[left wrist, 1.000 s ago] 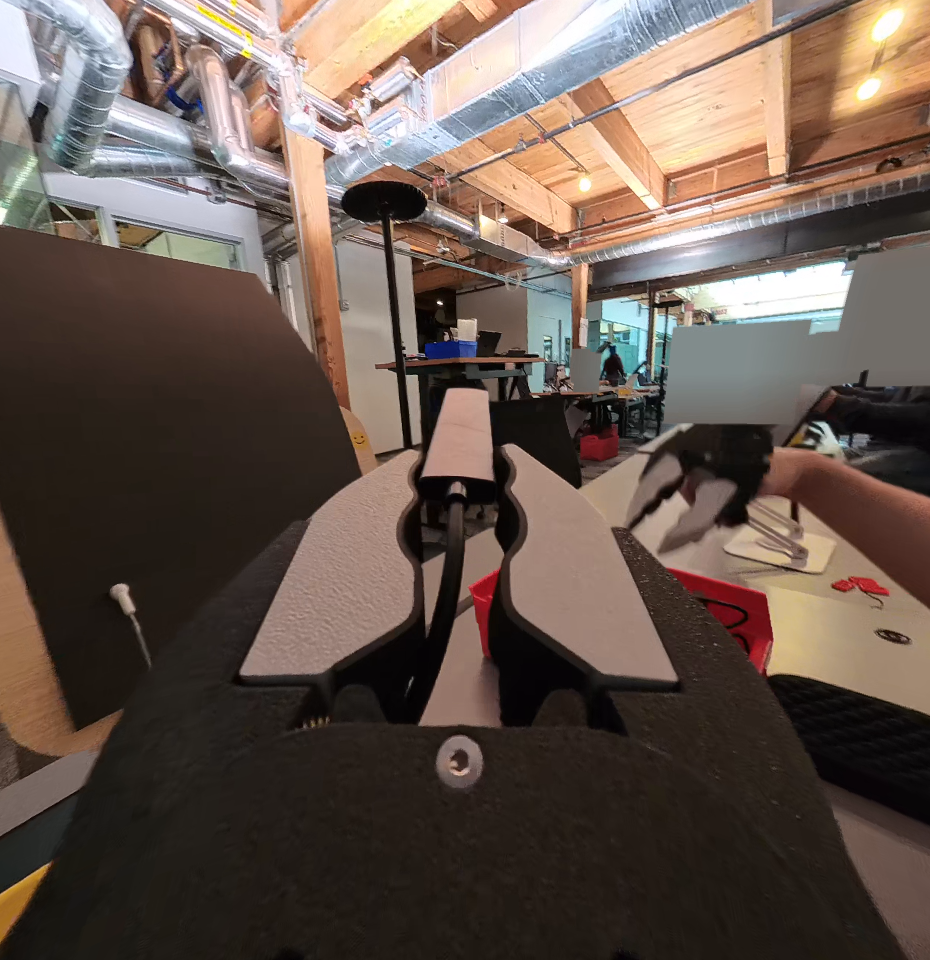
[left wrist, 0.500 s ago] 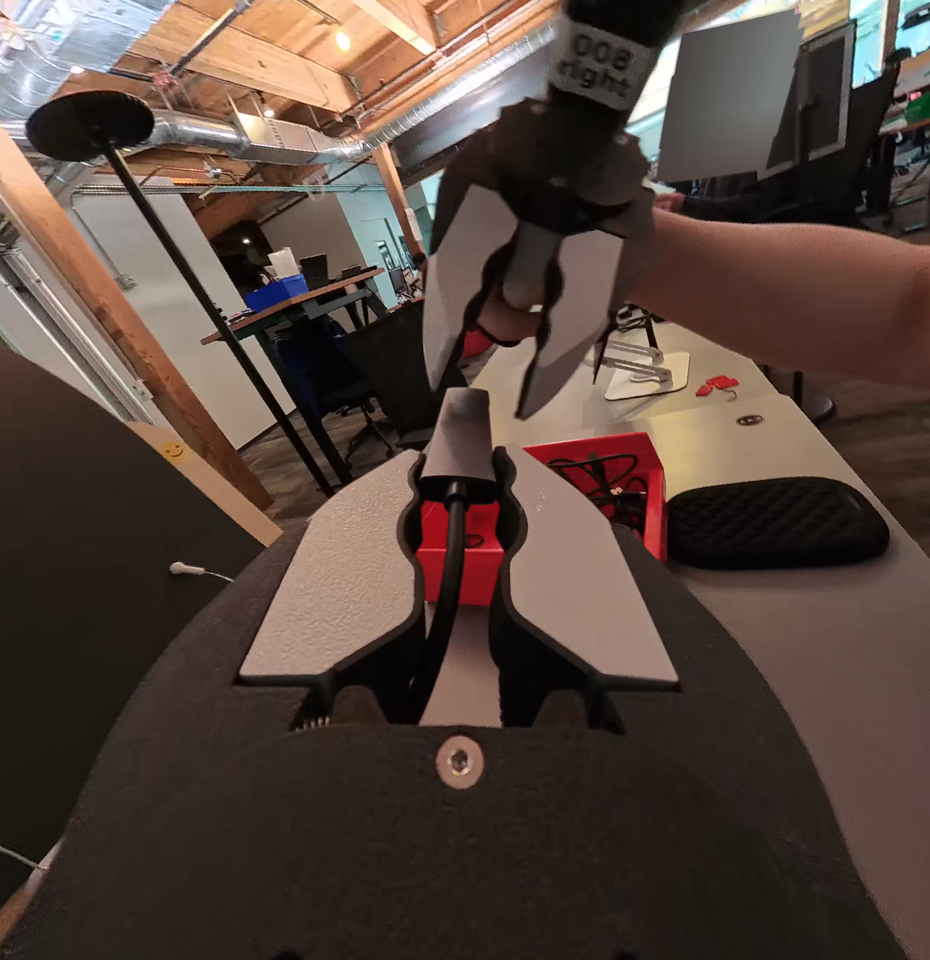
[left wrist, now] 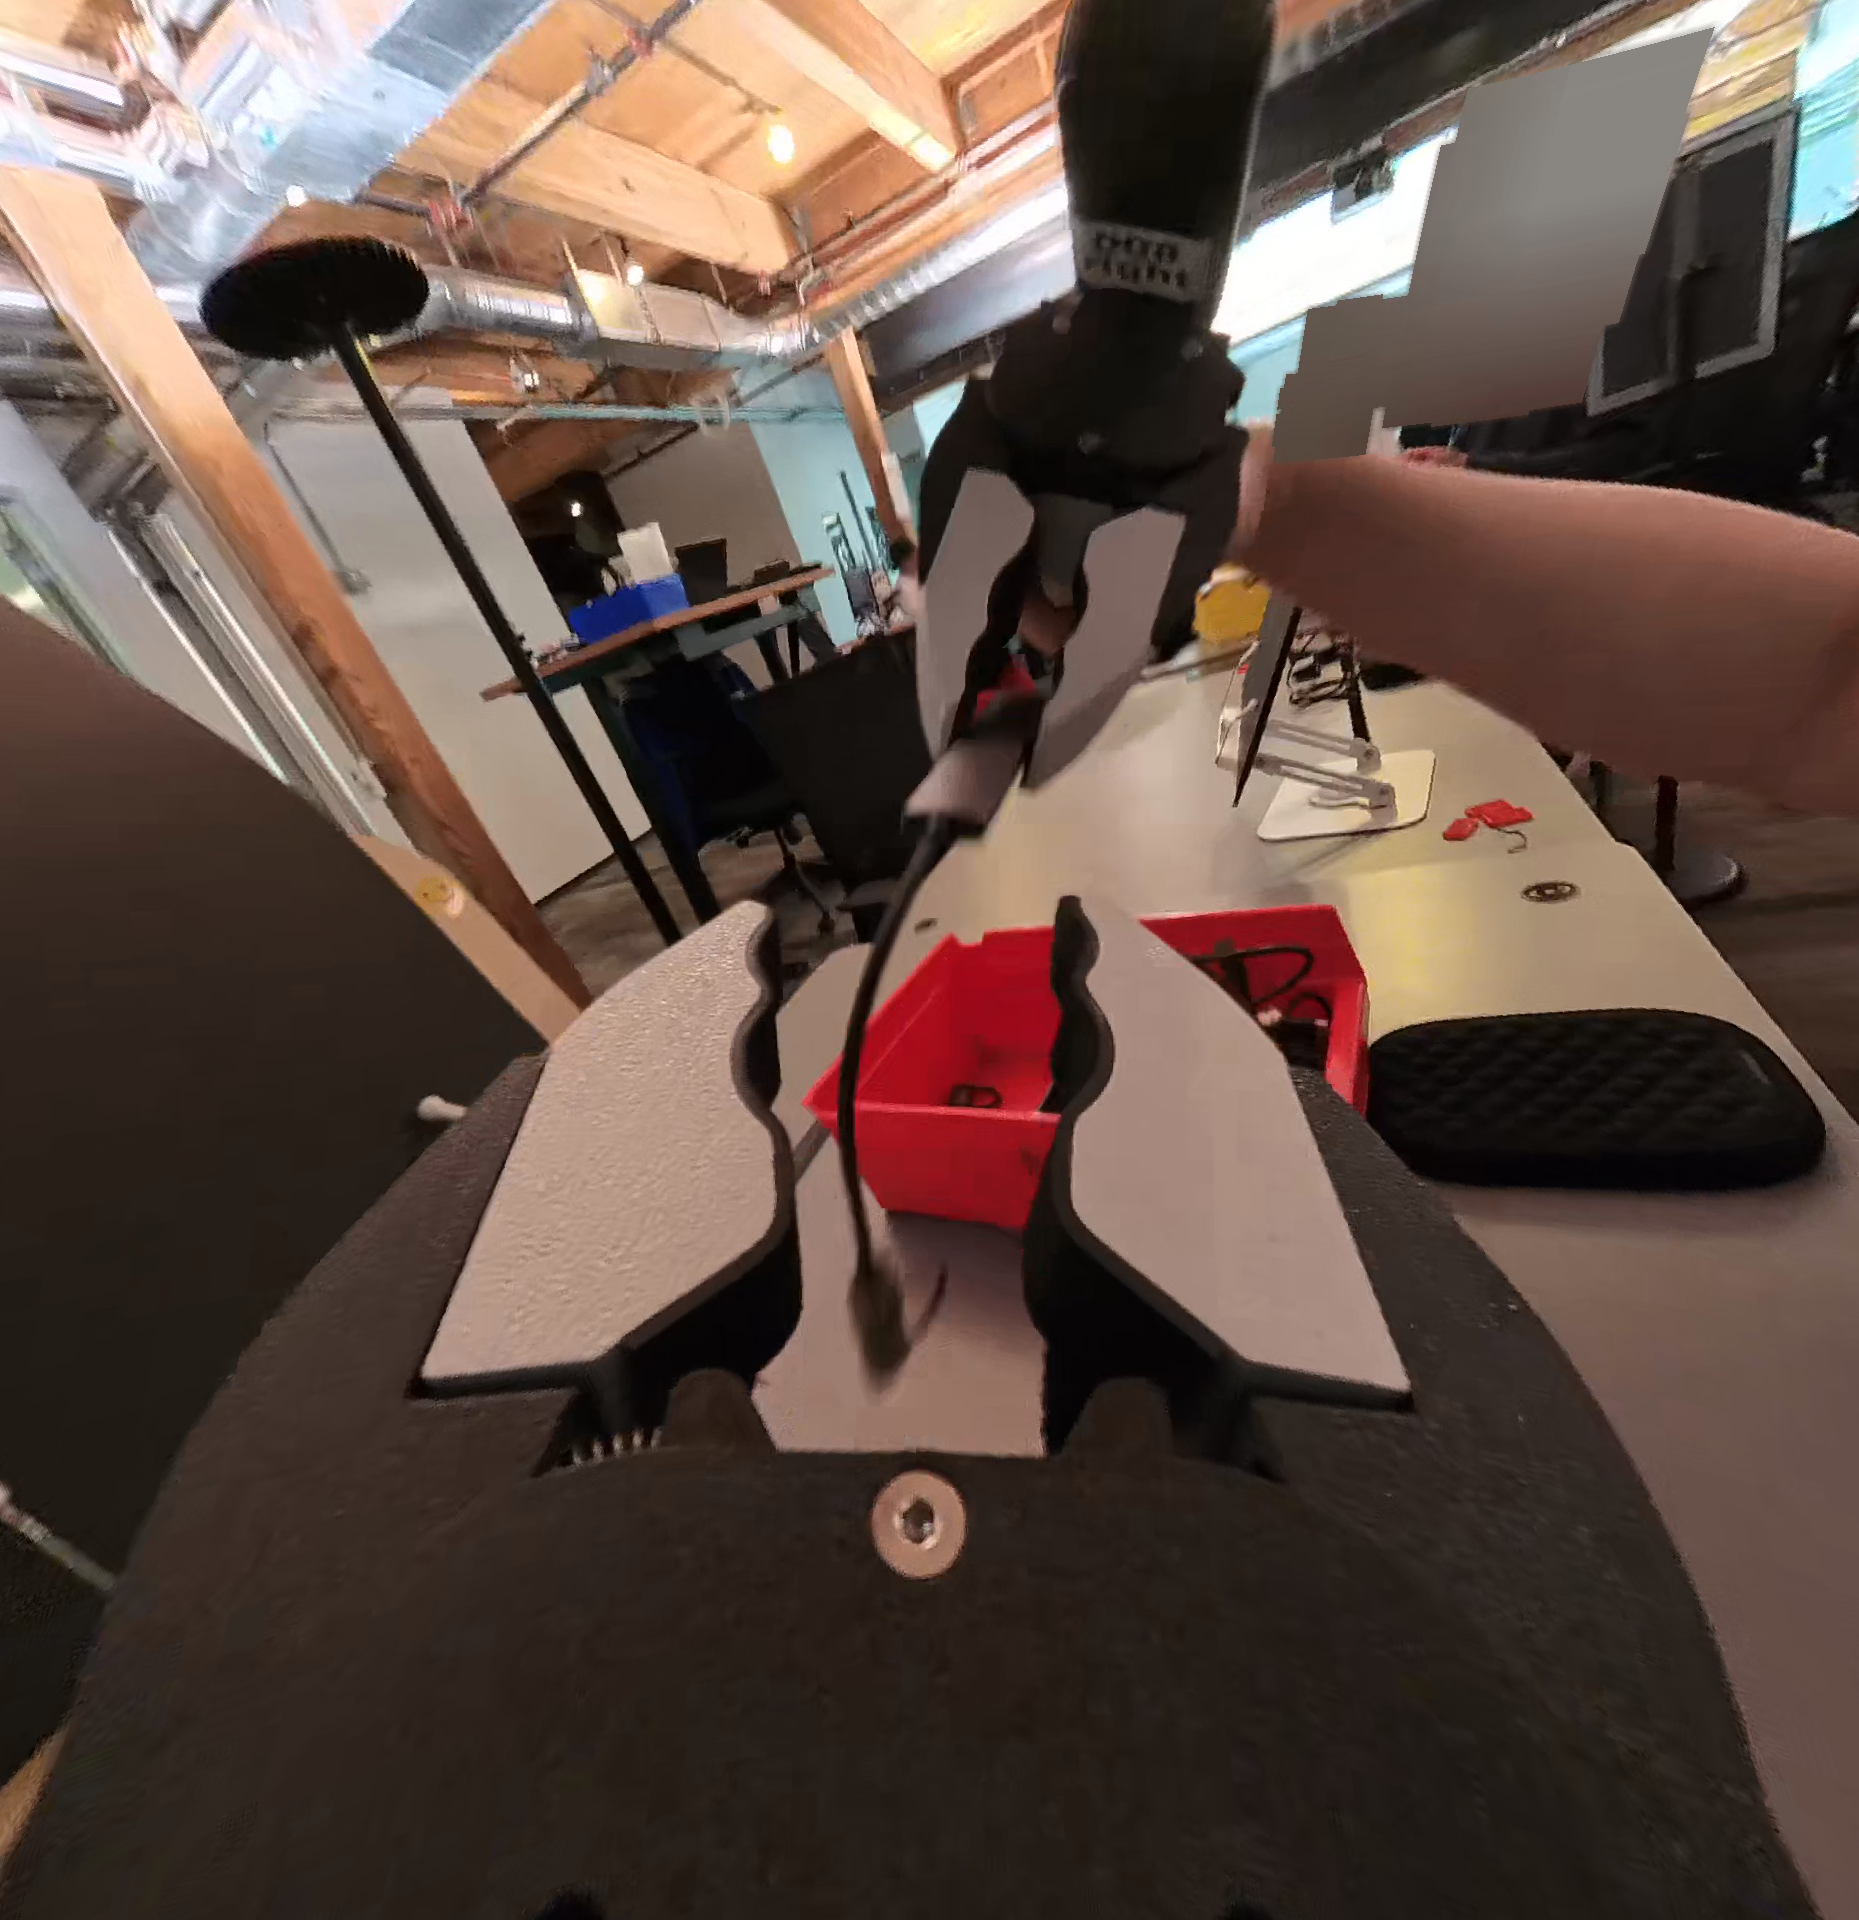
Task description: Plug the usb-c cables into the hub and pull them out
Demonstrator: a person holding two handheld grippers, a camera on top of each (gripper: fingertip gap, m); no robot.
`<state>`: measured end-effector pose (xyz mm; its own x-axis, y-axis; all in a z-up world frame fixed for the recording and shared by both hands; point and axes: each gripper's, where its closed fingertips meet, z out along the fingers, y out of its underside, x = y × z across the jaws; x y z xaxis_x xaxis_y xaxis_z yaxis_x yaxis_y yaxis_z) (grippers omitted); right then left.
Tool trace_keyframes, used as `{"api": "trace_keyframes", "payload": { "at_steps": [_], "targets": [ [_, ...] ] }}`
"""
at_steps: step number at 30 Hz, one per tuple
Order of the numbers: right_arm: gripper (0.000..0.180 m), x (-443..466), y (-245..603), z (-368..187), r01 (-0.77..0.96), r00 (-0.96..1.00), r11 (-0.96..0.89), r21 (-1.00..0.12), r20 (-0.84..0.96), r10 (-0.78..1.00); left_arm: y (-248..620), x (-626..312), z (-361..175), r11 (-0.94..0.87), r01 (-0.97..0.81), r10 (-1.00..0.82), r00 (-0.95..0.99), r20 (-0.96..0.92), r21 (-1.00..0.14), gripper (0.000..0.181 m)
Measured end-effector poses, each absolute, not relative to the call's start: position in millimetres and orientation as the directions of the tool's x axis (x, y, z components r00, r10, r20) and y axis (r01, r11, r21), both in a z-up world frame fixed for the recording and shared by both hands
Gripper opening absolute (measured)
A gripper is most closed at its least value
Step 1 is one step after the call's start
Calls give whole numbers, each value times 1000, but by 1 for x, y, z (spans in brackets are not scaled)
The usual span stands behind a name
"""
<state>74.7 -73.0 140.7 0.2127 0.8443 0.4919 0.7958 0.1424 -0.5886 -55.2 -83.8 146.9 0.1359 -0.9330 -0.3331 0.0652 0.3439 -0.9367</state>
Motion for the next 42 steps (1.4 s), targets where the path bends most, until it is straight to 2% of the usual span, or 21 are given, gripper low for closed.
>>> {"api": "trace_keyframes", "payload": {
  "at_steps": [3,6,10,20,27,29,31,33,35,37,39,41,42],
  "targets": [
    [24,149,-71,135,794,349,-19,-608,430,832,-79,-64,141,348,-1,-926,155,-344,-937,50],
    [24,209,-67,115,767,474,-172,-618,364,802,-78,-65,144,355,11,-922,173,-348,-935,48],
    [24,266,-53,66,773,563,-343,-534,330,758,-78,-57,141,348,-4,-924,171,-343,-938,48],
    [25,269,-8,-66,795,547,-452,-403,157,822,-76,-43,132,365,-74,-911,177,-372,-928,49],
    [25,280,-8,-128,831,548,-534,-155,70,833,-71,-40,126,352,-102,-913,181,-366,-930,49],
    [28,285,-15,-130,802,591,-583,-130,29,806,-68,-41,125,336,-108,-916,192,-352,-936,49],
    [31,286,-12,-111,777,615,-593,-212,55,786,-64,-43,126,316,-105,-920,207,-332,-943,49],
    [39,283,-3,-66,695,683,-590,-411,121,720,-62,-46,131,306,-87,-920,229,-318,-948,50],
    [40,293,-4,-11,508,833,-612,-606,164,529,-56,-52,137,287,-76,-913,279,-297,-955,50],
    [46,308,-32,15,239,956,-657,-715,56,287,-40,-63,142,241,-84,-886,387,-255,-967,48],
    [47,317,-67,4,36,991,-711,-703,-66,115,-19,-81,139,164,-144,-824,525,-216,-976,47],
    [43,332,-91,-25,-43,998,-769,-638,-62,-4,-2,-107,124,36,-239,-747,639,-185,-970,47],
    [45,336,-100,-40,-42,998,-816,-577,-60,-9,3,-121,113,-48,-273,-717,680,-158,-961,48]
  ]
}}
